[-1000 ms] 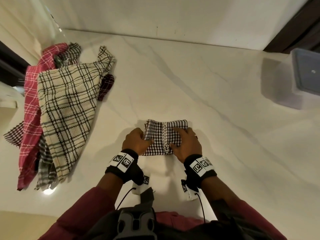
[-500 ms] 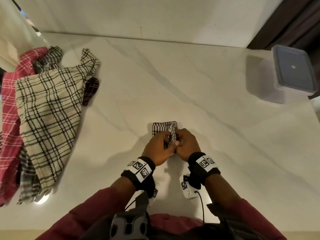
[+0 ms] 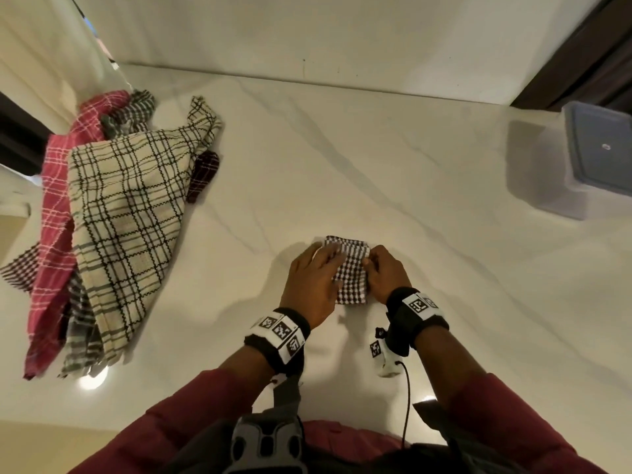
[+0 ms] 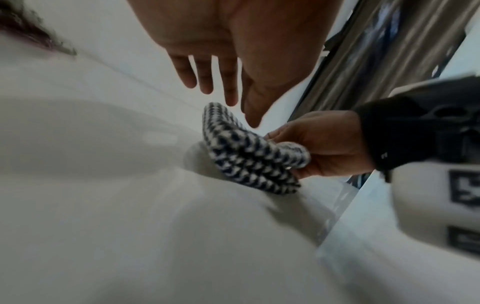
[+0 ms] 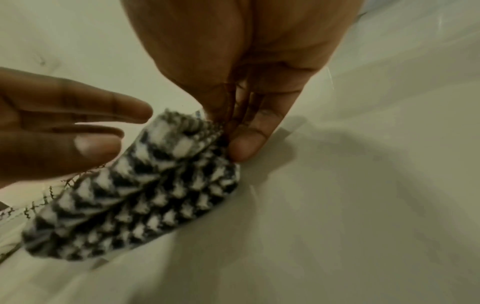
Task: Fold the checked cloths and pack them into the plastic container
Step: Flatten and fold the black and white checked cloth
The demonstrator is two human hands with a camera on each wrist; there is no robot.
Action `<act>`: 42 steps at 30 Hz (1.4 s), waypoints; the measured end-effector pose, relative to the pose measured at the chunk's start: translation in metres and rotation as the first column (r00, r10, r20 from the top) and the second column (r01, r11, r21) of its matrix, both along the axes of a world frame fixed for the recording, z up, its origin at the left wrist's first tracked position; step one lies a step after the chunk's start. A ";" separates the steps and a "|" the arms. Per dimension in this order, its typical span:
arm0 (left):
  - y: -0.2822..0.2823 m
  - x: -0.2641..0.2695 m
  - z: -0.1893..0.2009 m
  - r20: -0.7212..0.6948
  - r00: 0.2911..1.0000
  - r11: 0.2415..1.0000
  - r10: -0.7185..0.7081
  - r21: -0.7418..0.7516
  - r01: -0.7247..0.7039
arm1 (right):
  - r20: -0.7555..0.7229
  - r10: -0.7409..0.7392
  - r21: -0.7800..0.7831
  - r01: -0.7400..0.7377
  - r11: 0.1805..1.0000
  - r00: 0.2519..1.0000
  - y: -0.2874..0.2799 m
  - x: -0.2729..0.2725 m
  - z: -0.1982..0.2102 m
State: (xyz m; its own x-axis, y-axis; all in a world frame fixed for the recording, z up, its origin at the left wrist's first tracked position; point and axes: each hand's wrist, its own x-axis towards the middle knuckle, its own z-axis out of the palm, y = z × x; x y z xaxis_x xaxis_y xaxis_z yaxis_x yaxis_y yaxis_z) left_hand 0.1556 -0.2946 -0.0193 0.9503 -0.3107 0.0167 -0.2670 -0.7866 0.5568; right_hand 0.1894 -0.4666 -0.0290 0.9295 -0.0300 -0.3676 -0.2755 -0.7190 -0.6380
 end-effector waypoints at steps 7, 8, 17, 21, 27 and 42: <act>-0.003 0.003 -0.018 -0.258 0.963 0.937 -0.081 0.310 0.162 | 0.034 -0.032 -0.155 0.037 0.987 0.999 0.006 0.000 0.021; -0.004 0.001 -0.018 -0.265 0.962 0.936 -0.070 0.315 0.155 | 0.117 0.013 -0.176 0.008 0.984 0.993 0.009 -0.007 0.027; -0.056 -0.053 0.000 -0.292 0.956 0.992 0.003 0.122 0.034 | 0.048 0.224 -0.198 -0.210 0.957 0.973 -0.011 -0.089 0.025; -0.111 -0.070 0.000 -0.393 0.906 0.987 -0.160 -0.081 0.140 | 0.040 0.094 -0.256 -0.081 0.963 0.995 -0.066 -0.124 0.027; -0.227 -0.076 -0.003 -0.325 0.797 0.856 -0.509 -0.087 0.510 | 0.037 -0.146 -0.384 0.149 0.911 0.989 -0.197 -0.198 0.011; -0.371 -0.043 0.010 -0.584 0.761 0.595 -0.283 0.515 0.617 | -0.046 -0.416 -0.447 0.354 0.821 0.908 -0.401 -0.140 -0.006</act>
